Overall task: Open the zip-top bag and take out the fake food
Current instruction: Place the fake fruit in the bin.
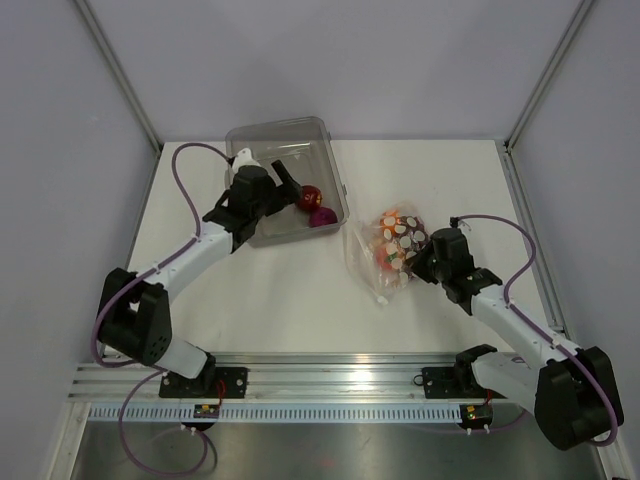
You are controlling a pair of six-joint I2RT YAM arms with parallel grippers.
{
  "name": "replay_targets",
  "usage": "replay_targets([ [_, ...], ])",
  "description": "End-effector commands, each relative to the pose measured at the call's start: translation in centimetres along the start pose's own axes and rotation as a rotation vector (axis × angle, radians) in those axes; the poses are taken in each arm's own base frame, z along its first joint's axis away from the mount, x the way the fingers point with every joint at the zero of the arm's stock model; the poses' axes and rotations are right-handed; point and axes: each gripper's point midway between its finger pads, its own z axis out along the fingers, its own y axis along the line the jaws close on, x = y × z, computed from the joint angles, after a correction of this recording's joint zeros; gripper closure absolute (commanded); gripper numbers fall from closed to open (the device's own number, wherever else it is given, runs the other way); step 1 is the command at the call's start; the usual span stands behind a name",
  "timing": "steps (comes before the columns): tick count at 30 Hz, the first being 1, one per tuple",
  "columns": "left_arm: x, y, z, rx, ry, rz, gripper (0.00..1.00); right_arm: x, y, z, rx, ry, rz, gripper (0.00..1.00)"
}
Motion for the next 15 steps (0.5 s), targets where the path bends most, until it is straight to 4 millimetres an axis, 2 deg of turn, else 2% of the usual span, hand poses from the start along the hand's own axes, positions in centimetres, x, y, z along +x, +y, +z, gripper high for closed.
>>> replay_targets([
  [1,0.7,-2.9,-1.8,0.121,-0.014,-0.022,0.03,-2.6,1.5,-1.1,-0.011,-0.074,-0.028,0.94],
  [2,0.8,-3.3,-2.5,0.135,-0.015,-0.023,0.03,-2.9,1.6,-1.3,-0.01,-0.079,-0.033,0.93],
  [4,2.2,-4.5,-3.2,0.175,0.005,-0.017,0.05,-3.5,2.1,-1.5,-0.011,-0.091,-0.039,0.88],
  [5,3.2,-4.2,-3.3,0.175,0.023,-0.014,0.06,-3.6,2.1,-1.6,-0.006,-0.093,-0.044,0.86],
  [7,4.5,-5.2,-4.0,0.214,0.049,-0.018,0.06,-4.3,2.5,-1.9,-0.006,-0.111,-0.045,0.84],
  [8,5.7,-4.8,-3.9,0.215,0.073,-0.013,0.07,-4.5,2.6,-2.0,-0.005,-0.112,-0.049,0.8],
  [15,10.9,-5.7,-4.4,0.292,0.162,0.001,0.12,-6.7,3.8,-1.9,0.025,-0.155,-0.073,0.68],
])
